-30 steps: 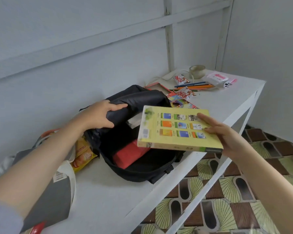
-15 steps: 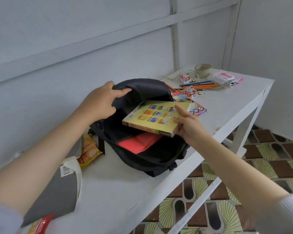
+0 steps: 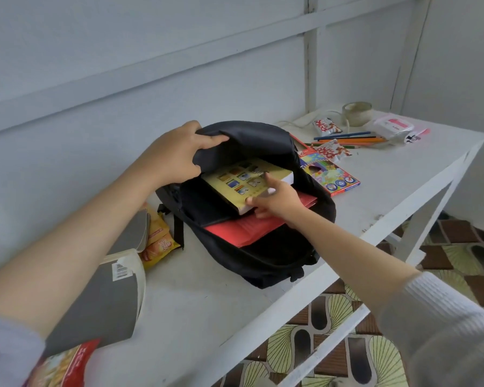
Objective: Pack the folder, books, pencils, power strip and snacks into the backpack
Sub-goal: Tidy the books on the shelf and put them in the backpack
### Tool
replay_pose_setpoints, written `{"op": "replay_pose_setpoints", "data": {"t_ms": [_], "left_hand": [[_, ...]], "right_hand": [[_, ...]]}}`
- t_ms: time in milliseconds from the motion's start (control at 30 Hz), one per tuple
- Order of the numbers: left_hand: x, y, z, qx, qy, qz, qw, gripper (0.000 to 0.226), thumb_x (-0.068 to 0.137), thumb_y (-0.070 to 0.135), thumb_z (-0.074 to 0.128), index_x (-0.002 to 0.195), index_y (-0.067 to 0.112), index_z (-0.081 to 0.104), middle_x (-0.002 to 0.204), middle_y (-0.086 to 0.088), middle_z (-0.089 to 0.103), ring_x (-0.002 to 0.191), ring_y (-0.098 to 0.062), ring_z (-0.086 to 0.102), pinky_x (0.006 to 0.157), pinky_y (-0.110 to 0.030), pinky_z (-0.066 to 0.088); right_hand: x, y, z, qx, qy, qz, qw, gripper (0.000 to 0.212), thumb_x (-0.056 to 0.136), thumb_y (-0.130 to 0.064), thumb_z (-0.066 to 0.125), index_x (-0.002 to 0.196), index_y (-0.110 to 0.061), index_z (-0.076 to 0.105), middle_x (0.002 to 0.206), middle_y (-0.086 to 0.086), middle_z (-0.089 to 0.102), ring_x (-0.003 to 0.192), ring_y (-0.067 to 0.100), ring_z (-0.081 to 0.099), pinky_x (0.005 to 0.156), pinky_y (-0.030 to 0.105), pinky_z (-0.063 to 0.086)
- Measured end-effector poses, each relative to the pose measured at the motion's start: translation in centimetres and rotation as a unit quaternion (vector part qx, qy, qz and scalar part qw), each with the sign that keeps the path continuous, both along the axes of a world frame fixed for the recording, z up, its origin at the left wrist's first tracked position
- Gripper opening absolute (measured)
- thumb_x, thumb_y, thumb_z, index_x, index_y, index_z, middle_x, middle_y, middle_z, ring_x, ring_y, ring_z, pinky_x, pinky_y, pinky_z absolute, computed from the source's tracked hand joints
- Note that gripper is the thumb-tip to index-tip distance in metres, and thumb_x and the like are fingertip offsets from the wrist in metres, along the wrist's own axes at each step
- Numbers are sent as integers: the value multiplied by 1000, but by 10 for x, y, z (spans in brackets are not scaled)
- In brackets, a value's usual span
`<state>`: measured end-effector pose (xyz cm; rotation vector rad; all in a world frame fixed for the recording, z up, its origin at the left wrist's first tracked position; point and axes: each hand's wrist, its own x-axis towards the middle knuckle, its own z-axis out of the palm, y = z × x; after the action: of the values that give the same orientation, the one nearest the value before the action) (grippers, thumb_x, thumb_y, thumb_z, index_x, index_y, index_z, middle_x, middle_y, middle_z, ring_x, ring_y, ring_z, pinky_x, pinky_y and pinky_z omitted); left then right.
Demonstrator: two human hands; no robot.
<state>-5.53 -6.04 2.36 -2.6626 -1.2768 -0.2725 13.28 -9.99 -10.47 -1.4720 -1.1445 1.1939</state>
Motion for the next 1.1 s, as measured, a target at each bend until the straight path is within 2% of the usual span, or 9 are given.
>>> {"op": "replay_pose_setpoints", "data": {"t_ms": [67,100,167,200,333,433,767,900,1100], "left_hand": [[-1,2,2,-13,4,1,1000,74,78,3,60,137,42,38,93,-3,38,79,-19,43,65,-35,42],[-1,3,3,-21,6,2,1000,74,78,4,61,137,42,38,92,-3,38,78,-18,42,64,-34,41],[-2,4,5,-32,8,2,999,74,78,6,63,137,42,38,92,-3,39,78,-18,42,64,-34,40],[-2,5,6,-36,9,3,999,74,78,6,63,137,42,38,92,-4,39,78,-18,43,64,-34,41],[-3,6,8,-42,11,4,999,75,77,7,64,136,45,37,96,-8,43,81,-22,46,68,-41,45],[-4,5,9,-39,15,4,999,75,77,6,63,135,45,38,96,-7,43,81,-22,46,67,-40,45],[-5,6,12,-44,9,20,999,75,77,5,64,132,49,38,99,-5,44,84,-21,47,70,-39,45],[-5,8,13,-53,5,34,998,79,76,9,68,124,58,29,100,-6,44,87,-22,47,73,-41,46],[-1,10,12,-68,0,49,996,80,75,10,70,124,57,29,101,-6,44,88,-22,47,75,-40,45]], "right_hand": [[-5,-2,3,8,-180,1,984,77,78,-30,75,144,-17,36,140,8,45,112,25,56,72,17,44],[-6,-4,4,28,-295,-3,955,70,79,-36,73,139,-17,44,135,9,50,114,25,54,77,23,43],[-8,-10,8,92,-495,3,864,59,82,-47,65,132,-19,53,128,10,51,115,27,50,85,32,42],[-9,-10,6,125,-551,23,825,58,84,-51,61,133,-22,51,131,10,48,120,28,46,92,36,40],[-6,1,-8,169,-605,158,762,57,95,-46,43,147,-31,25,155,6,21,143,26,18,113,50,13],[-1,15,-21,175,-639,174,728,54,99,-42,35,149,-33,17,157,6,17,144,27,16,112,50,13],[7,39,-15,146,-570,166,791,54,100,-29,36,150,-28,16,157,11,16,143,30,16,113,52,8],[2,15,-15,113,-542,193,810,62,99,-44,29,151,-24,3,158,13,-3,145,31,-4,115,51,-2],[11,17,-18,83,-553,252,790,57,98,-52,11,149,-34,-6,157,3,-17,145,23,-14,113,49,-11]]}}
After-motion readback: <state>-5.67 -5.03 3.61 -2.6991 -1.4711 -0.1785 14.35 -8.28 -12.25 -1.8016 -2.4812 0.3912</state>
